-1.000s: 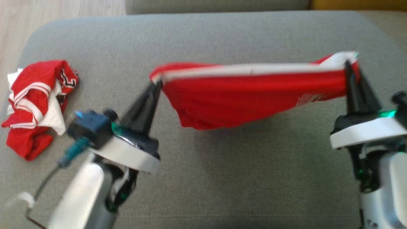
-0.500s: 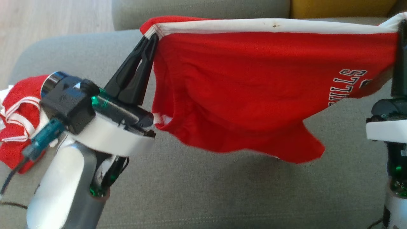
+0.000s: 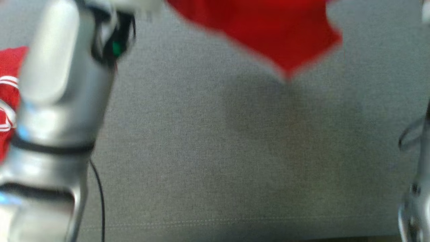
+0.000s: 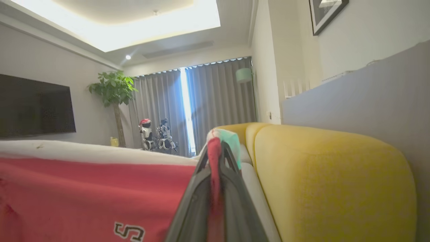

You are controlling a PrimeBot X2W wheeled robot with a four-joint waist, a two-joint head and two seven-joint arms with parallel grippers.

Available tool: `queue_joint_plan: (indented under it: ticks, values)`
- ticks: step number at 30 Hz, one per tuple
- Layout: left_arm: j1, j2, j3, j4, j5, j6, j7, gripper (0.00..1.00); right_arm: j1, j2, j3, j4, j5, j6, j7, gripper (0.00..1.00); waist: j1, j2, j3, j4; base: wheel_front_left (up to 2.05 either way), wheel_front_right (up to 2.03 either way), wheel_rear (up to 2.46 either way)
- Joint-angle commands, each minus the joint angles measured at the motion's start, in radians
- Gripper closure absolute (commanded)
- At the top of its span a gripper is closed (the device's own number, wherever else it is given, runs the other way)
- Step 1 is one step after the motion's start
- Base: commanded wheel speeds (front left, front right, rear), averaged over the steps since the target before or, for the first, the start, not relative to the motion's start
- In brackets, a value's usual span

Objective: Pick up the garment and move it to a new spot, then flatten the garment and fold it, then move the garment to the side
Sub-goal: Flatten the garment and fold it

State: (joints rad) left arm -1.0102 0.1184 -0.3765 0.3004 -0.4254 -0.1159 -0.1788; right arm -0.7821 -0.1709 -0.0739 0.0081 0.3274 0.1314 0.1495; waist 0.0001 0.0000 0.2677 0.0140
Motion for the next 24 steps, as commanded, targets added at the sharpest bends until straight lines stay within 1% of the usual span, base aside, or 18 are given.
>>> queue_joint_plan:
  ticks: [1, 5, 6, 9, 14, 17, 21, 24]
  values:
    - [-0.110, 0.022, 0.042, 0.046, -0.001, -0.003, -0.028, 1.00, -0.105, -0.006, 0.028, 0.028, 0.012, -0.001, -0.039, 1.00, -0.0001, 0.0000, 0.017, -0.002, 0.00, 0.00, 0.00]
    - [-0.266, 0.008, 0.052, 0.235, 0.010, -0.009, -0.075, 1.00, -0.282, -0.004, 0.066, 0.217, 0.014, -0.001, -0.168, 1.00, -0.0001, 0.0000, 0.025, -0.023, 0.00, 0.00, 0.00]
    - [-0.287, 0.003, 0.056, 0.273, 0.008, -0.010, -0.079, 1.00, -0.307, 0.000, 0.082, 0.263, 0.013, -0.001, -0.196, 1.00, -0.0001, 0.0000, 0.028, -0.029, 0.00, 0.00, 0.00]
    - [-0.303, -0.009, 0.047, 0.403, -0.004, -0.013, -0.082, 1.00, -0.339, 0.017, 0.126, 0.421, 0.017, -0.001, -0.231, 1.00, -0.0001, 0.0000, 0.053, -0.042, 0.00, 0.00, 0.00]
    - [-0.207, -0.037, -0.008, 0.638, -0.087, -0.014, -0.077, 1.00, -0.290, 0.053, 0.196, 0.684, 0.041, -0.001, -0.240, 1.00, -0.0001, 0.0000, 0.094, -0.056, 0.00, 0.00, 0.00]
    - [-0.117, -0.050, -0.045, 0.730, -0.155, -0.014, -0.075, 1.00, -0.225, 0.073, 0.221, 0.803, 0.073, -0.001, -0.241, 1.00, -0.0001, 0.0000, 0.094, -0.054, 0.00, 0.00, 0.00]
    - [0.001, -0.062, -0.098, 0.758, -0.234, -0.015, -0.078, 1.00, -0.121, 0.081, 0.250, 0.877, 0.121, -0.001, -0.254, 1.00, -0.0001, 0.0000, 0.076, -0.039, 0.00, 0.00, 0.00]
    - [0.086, -0.065, -0.135, 0.741, -0.270, -0.015, -0.081, 1.00, -0.034, 0.074, 0.264, 0.877, 0.150, -0.001, -0.280, 1.00, -0.0001, 0.0000, 0.055, -0.032, 0.00, 0.00, 0.00]
